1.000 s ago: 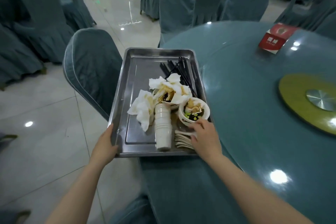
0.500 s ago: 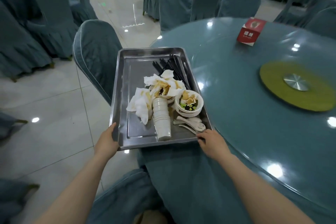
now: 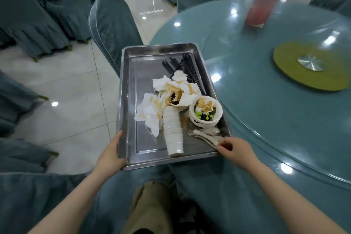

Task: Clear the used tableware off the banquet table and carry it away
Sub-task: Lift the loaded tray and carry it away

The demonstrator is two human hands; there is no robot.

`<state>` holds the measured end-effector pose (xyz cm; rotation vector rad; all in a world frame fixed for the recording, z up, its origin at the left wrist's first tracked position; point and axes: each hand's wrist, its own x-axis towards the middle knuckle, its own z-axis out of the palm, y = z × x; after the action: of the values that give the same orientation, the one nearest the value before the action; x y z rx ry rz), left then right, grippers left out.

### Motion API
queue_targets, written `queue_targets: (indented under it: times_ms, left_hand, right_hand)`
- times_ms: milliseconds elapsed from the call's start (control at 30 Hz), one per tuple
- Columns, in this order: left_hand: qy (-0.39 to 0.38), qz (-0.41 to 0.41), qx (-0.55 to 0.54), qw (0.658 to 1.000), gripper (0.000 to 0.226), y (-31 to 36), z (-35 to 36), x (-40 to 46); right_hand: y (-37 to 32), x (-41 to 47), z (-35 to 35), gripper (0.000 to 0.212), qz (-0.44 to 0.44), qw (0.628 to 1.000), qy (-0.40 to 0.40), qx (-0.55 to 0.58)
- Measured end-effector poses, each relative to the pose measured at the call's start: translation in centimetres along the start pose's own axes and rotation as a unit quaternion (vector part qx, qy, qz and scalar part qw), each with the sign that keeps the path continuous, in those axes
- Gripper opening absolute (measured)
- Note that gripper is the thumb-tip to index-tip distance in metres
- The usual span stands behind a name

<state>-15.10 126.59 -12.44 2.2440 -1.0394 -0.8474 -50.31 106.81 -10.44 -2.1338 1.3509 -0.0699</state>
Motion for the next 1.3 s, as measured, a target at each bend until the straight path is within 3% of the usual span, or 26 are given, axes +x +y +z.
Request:
queue_targets:
  times_ms: [100, 167, 267, 367, 433, 767, 933, 1300]
  left_hand:
    - [-0.029, 0.017, -0.027, 0.999, 0.115, 0.8, 0.6, -0.9]
    - [-0.007, 0.022, -0.024, 0.999, 0.109, 1.6, 0.6, -0.2]
    - [0.060, 0.020, -0.052, 0.997, 0.081, 2.2, 0.5, 2.3]
    - [0.118, -0.102, -0.156, 0.975, 0.060, 2.1, 0.0, 4.3]
    - [0.128, -0.123, -0.201, 0.963, 0.054, 1.4, 0.1, 4.4]
    - [0.064, -0.126, -0.295, 0.945, 0.055, -1.3, 1.4, -4.4]
    - [0.023, -0.116, -0.253, 0.960, 0.059, -3.0, 1.6, -9.5]
    - [0.043, -0.126, -0.195, 0.972, 0.051, -1.9, 1.0, -8.8]
  right_hand:
    - [0.9, 1.5, -0.3, 0.011, 0.058, 0.989, 0.120, 0.064]
    - [1.0, 3.3, -0.6, 0.030, 0.094, 0.982, 0.149, 0.067]
    - [0.7, 5.6, -0.4, 0.046, 0.096, 0.984, 0.132, 0.074]
    - [1.0, 6.4, 0.0, 0.048, 0.090, 0.984, 0.129, 0.087]
    - [1.5, 6.1, 0.0, 0.049, 0.088, 0.985, 0.123, 0.083]
    - [2.3, -2.7, 0.6, 0.047, 0.129, 0.975, 0.119, 0.136]
    - [3.6, -8.7, 0.9, 0.037, 0.152, 0.965, 0.097, 0.190]
    - [4.4, -5.8, -1.2, 0.029, 0.204, 0.879, 0.031, 0.430]
